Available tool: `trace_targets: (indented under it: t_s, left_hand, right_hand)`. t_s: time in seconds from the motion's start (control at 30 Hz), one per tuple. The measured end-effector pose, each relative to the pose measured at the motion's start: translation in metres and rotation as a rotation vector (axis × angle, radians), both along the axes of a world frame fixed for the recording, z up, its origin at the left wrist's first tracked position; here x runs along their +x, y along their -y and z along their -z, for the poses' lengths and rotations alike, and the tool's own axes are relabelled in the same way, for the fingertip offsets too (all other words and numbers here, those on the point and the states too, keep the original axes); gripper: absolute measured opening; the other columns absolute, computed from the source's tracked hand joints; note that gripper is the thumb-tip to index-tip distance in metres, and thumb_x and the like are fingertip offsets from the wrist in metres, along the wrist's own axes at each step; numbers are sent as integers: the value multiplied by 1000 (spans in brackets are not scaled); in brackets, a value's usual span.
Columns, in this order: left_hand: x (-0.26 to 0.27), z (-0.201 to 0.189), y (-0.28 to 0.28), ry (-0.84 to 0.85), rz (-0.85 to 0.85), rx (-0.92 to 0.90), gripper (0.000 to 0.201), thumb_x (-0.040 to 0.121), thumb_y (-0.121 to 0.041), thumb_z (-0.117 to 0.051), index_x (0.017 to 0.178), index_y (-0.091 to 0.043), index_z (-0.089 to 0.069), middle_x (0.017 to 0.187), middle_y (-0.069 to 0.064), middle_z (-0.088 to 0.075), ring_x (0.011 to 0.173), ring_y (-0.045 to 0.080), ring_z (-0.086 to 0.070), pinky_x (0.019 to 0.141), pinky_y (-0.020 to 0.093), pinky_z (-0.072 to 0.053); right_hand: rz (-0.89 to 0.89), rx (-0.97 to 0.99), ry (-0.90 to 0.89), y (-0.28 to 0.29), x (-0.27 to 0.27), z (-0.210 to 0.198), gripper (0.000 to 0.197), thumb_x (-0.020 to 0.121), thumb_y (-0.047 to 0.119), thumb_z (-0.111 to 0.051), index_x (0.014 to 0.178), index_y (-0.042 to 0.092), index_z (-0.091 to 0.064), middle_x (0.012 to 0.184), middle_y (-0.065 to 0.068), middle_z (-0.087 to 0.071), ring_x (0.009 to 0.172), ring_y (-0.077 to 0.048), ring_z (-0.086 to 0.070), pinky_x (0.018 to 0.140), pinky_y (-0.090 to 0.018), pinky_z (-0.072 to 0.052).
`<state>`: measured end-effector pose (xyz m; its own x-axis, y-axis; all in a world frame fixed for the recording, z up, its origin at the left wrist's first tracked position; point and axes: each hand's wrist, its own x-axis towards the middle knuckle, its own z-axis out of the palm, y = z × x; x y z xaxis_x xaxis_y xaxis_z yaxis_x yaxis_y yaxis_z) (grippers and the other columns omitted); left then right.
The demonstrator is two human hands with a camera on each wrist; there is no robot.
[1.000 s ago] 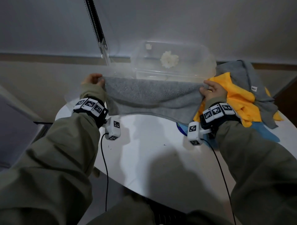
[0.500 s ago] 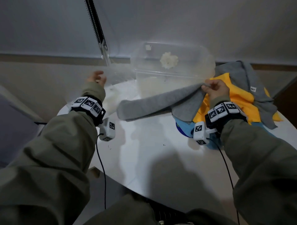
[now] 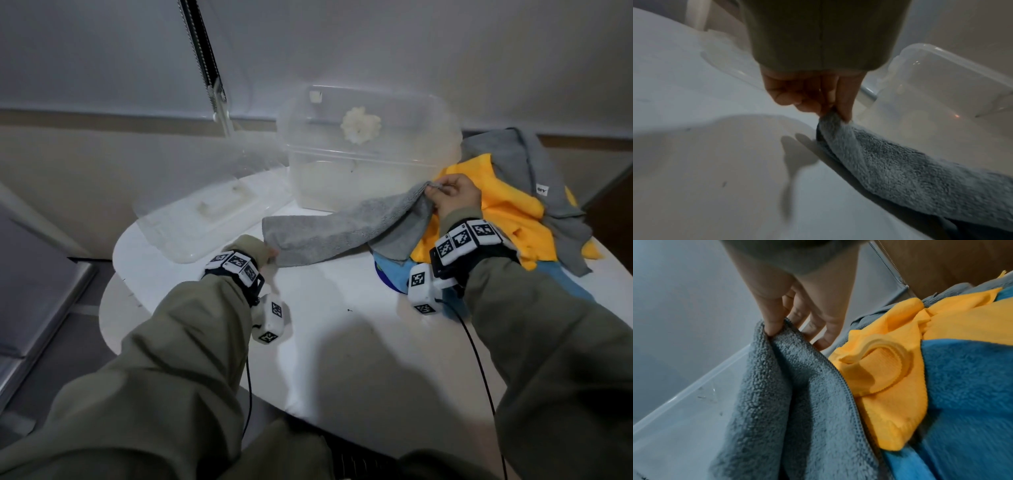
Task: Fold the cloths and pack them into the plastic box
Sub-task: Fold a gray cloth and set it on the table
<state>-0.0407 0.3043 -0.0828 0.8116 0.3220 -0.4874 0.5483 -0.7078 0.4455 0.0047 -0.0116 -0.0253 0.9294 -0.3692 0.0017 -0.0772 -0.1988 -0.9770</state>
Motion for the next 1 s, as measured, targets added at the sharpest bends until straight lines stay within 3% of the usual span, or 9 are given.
trace_targets:
  t_s: [0.13, 0.23, 0.4, 0.5, 0.63, 0.77, 0.87, 0.93, 1.0]
  left_hand:
    - [12, -24, -19, 401, -235, -257, 26, 88, -30, -59, 104, -12, -68, 108, 11, -68, 97, 27, -62, 97, 37, -47]
    - [24, -63, -33, 717, -328, -376, 25, 88, -28, -59, 100, -8, -67, 93, 15, -66, 89, 27, -60, 85, 32, -44]
    - [25, -131, -39, 1084, -442, -724, 21, 87, -25, -60, 67, -26, -56, 71, -13, -59, 74, 7, -54, 76, 19, -44]
    - [22, -146, -41, 1076, -395, -703, 18, 85, -24, -64, 67, -24, -58, 65, -9, -56, 61, 5, -50, 67, 19, -45]
    - [24, -141, -47, 972, -322, -730, 14, 79, -13, -69, 73, -24, -64, 57, -15, -66, 66, 4, -59, 80, 23, -51]
    - [22, -137, -47, 923, -286, -738, 16, 81, -3, -66, 78, -18, -63, 56, -17, -67, 66, 2, -61, 77, 18, -51]
    - [22, -133, -41, 862, -277, -686, 19, 83, -4, -64, 101, -6, -64, 75, -9, -68, 73, 9, -61, 75, 20, -53]
    - [25, -131, -36, 814, -267, -583, 32, 84, -7, -64, 115, -5, -59, 91, 1, -65, 82, 18, -61, 83, 29, -53]
    - [30, -132, -25, 767, -247, -450, 37, 83, -10, -64, 119, -6, -58, 106, 13, -65, 93, 25, -61, 94, 38, -50]
  right_hand:
    - [77, -6, 6, 8, -2, -9, 8, 86, 4, -61, 90, 11, -61, 91, -10, -60, 79, -17, -58, 76, -28, -53]
    - [135, -34, 10, 19, -2, -21, 28, 86, 16, -64, 110, 0, -64, 101, -17, -64, 91, -26, -59, 91, -41, -52]
    - [40, 223, 88, 19, -7, -48, 6, 87, 19, -64, 81, 20, -66, 87, -1, -66, 89, -21, -62, 83, -34, -54]
    - [36, 297, 135, 21, -6, -55, 12, 86, 13, -64, 78, 21, -63, 83, 0, -65, 80, -17, -62, 77, -29, -56]
    - [22, 267, 136, 24, -3, -59, 16, 88, 7, -61, 78, 20, -60, 81, 1, -61, 76, -13, -59, 75, -24, -54]
    - [58, 184, 84, 26, 7, -53, 10, 86, 4, -62, 86, 14, -63, 81, 2, -60, 81, -18, -58, 92, -35, -50]
    - [112, 17, 23, 21, 10, -56, 25, 86, 8, -63, 109, 0, -63, 79, 0, -59, 88, -20, -53, 93, -35, -47]
    - [115, -198, -89, 6, 7, -66, 26, 84, 14, -60, 110, 10, -63, 85, -2, -56, 87, -17, -50, 92, -34, -46]
    - [26, -219, -109, -17, -1, -76, 20, 80, 14, -54, 98, 21, -59, 77, -1, -52, 76, -22, -53, 73, -37, -54]
